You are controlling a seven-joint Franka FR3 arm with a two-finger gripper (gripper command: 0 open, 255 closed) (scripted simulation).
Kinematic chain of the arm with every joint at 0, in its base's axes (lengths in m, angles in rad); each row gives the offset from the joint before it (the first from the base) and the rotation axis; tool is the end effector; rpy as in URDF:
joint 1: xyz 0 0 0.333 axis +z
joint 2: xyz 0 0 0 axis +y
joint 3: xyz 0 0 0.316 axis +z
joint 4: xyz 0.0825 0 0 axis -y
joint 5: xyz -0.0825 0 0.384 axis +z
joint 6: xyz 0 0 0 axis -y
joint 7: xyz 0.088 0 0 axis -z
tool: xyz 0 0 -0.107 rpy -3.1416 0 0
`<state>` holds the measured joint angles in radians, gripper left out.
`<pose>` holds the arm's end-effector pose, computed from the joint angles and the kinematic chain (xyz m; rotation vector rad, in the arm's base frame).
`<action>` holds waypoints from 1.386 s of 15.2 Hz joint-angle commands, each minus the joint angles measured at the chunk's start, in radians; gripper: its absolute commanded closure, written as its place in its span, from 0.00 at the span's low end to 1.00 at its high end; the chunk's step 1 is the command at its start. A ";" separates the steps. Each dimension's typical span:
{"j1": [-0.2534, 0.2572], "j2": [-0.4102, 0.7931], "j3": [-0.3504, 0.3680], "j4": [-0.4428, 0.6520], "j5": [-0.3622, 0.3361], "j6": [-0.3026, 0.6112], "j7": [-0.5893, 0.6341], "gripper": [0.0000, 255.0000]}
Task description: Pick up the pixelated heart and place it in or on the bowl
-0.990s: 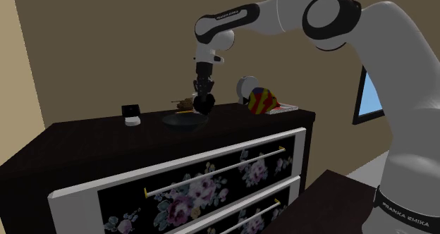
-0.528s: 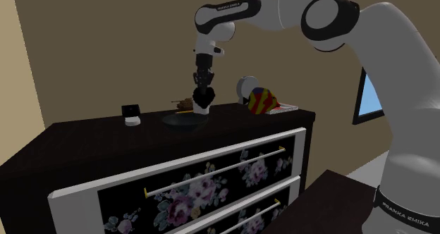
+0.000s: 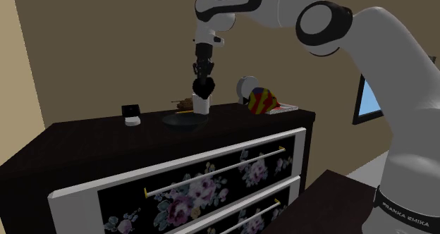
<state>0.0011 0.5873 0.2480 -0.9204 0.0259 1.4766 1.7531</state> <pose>0.6937 0.1189 0.5556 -2.1939 2.1293 0.2208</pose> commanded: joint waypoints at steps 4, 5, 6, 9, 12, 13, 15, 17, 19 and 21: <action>0.021 0.008 0.004 0.069 -0.003 -0.058 0.024 1.00; 0.028 -0.025 0.009 0.018 0.001 -0.038 0.040 1.00; 0.036 -0.054 0.014 -0.025 0.005 -0.021 0.056 1.00; 0.065 -0.123 0.031 -0.124 0.014 0.016 0.107 1.00; 0.098 -0.174 0.047 -0.192 0.020 0.042 0.161 1.00; 0.109 -0.188 0.054 -0.209 0.021 0.048 0.179 1.00; 0.134 -0.212 0.066 -0.237 0.023 0.058 0.217 1.00; 0.160 -0.230 0.078 -0.257 0.023 0.066 0.257 1.00; 0.168 -0.242 0.083 -0.286 0.025 0.085 0.269 1.00; 0.163 -0.252 0.083 -0.329 0.028 0.117 0.264 1.00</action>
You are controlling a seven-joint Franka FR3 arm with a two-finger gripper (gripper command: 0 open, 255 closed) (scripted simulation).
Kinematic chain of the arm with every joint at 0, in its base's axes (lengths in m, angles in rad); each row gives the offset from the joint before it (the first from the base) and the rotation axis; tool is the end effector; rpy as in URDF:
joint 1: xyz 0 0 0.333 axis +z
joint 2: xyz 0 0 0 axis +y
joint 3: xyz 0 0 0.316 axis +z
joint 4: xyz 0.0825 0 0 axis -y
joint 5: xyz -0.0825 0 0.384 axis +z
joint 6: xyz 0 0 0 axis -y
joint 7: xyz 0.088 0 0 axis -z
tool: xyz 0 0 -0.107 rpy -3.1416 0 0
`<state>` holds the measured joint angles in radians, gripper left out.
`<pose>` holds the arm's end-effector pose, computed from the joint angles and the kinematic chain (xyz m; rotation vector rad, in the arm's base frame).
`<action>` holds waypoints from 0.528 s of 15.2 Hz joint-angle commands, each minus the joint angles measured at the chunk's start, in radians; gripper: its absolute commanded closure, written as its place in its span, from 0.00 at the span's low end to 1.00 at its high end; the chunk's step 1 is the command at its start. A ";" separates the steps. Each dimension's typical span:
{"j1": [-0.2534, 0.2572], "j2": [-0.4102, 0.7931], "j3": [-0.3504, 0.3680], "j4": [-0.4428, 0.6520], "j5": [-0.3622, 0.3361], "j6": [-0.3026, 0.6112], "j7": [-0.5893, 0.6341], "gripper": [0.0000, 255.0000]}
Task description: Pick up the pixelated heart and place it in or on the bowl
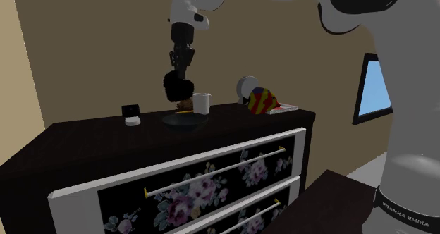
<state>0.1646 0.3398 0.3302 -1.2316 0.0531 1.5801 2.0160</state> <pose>0.5892 0.2796 0.5899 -2.1952 2.1287 0.2218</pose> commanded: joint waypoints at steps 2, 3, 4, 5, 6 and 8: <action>-0.004 -0.014 0.000 -0.058 0.004 0.045 -0.004 1.00; -0.005 -0.018 0.000 -0.077 0.006 0.060 -0.006 1.00; -0.007 -0.021 -0.001 -0.095 0.007 0.075 -0.008 1.00; -0.008 -0.024 -0.001 -0.113 0.008 0.089 -0.011 1.00; -0.009 -0.027 -0.001 -0.131 0.009 0.104 -0.013 1.00; -0.011 -0.031 -0.002 -0.164 0.011 0.133 -0.017 1.00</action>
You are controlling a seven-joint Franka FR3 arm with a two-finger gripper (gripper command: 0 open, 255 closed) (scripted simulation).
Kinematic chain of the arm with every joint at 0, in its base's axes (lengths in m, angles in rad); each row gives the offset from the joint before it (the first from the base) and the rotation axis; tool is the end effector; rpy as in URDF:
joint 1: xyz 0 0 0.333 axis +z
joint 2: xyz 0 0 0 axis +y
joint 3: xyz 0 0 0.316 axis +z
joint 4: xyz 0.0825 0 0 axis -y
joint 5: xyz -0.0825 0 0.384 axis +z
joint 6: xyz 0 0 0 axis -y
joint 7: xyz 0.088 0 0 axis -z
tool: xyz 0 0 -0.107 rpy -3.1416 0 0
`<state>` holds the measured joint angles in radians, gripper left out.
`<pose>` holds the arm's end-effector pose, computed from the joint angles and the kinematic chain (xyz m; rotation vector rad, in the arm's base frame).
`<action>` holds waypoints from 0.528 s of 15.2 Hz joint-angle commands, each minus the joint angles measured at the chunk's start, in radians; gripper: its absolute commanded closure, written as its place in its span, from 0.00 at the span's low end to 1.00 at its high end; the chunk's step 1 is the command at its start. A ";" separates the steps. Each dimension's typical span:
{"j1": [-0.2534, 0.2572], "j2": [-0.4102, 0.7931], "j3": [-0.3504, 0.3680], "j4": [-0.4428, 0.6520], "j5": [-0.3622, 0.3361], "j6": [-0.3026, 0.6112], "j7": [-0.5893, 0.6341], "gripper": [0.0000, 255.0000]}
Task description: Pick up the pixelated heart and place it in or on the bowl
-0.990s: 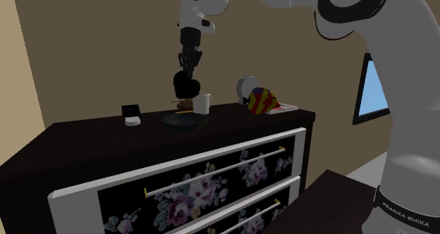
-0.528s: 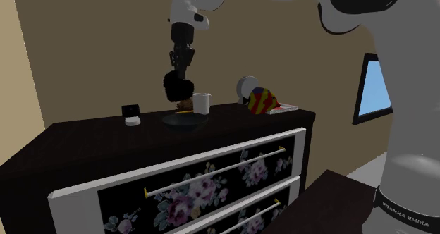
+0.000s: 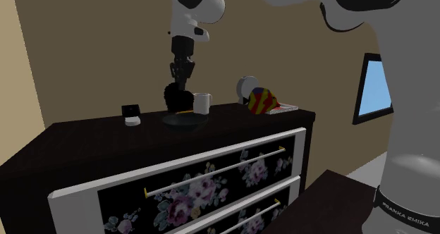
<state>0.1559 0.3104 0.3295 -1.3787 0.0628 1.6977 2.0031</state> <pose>0.5879 0.2818 0.5491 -2.1946 2.1298 0.2216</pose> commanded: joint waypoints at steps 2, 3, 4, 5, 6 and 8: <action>-0.004 -0.005 -0.001 -0.048 0.003 0.043 -0.008 1.00; -0.005 -0.006 -0.002 -0.063 0.003 0.057 -0.010 1.00; -0.005 -0.007 -0.002 -0.078 0.004 0.070 -0.011 1.00; -0.006 -0.008 -0.002 -0.092 0.004 0.084 -0.013 1.00; -0.006 -0.008 -0.002 -0.106 0.005 0.097 -0.015 1.00; -0.007 -0.008 -0.003 -0.124 0.005 0.115 -0.017 1.00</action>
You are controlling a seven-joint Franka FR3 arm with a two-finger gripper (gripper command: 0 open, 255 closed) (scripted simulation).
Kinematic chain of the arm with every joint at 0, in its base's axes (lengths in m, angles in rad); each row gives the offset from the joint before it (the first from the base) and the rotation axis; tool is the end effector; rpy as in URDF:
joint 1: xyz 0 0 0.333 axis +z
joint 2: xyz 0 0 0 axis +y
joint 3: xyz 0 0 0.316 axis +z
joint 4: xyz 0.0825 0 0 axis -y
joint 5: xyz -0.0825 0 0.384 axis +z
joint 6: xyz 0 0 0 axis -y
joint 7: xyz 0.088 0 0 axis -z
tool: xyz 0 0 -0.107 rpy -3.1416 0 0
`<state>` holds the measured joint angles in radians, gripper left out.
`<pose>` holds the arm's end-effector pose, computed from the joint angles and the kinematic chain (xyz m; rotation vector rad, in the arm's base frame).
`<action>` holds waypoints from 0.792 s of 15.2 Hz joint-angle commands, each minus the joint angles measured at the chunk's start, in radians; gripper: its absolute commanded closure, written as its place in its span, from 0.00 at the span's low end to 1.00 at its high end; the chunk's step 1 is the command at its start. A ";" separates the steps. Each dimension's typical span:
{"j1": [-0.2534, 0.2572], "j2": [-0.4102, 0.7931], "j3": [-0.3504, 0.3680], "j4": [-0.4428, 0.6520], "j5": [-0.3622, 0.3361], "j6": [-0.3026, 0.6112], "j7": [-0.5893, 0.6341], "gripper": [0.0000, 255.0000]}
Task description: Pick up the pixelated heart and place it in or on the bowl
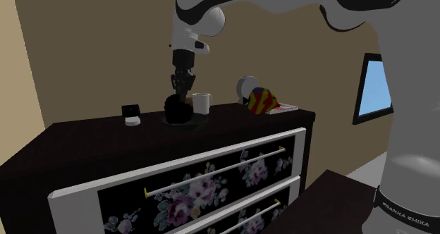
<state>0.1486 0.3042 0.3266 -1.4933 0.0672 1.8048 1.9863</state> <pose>0.5892 0.2803 0.5073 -2.1943 2.1301 0.2218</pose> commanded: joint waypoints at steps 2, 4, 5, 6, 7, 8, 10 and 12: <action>0.000 -0.002 0.000 -0.009 0.001 0.008 0.000 1.00; 0.000 -0.002 0.000 -0.009 0.001 0.008 0.000 1.00; 0.000 -0.002 0.000 -0.009 0.001 0.008 0.000 1.00; 0.000 -0.002 0.000 -0.009 0.001 0.008 0.000 1.00; 0.000 -0.002 0.000 -0.009 0.001 0.008 0.000 1.00; 0.000 -0.002 0.000 -0.009 0.001 0.008 0.000 0.00; 0.000 -0.002 0.000 -0.009 0.001 0.008 0.000 0.00; 0.000 -0.002 0.000 -0.009 0.001 0.008 0.000 0.00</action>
<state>0.1488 0.3024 0.3269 -1.5021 0.0678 1.8126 1.9862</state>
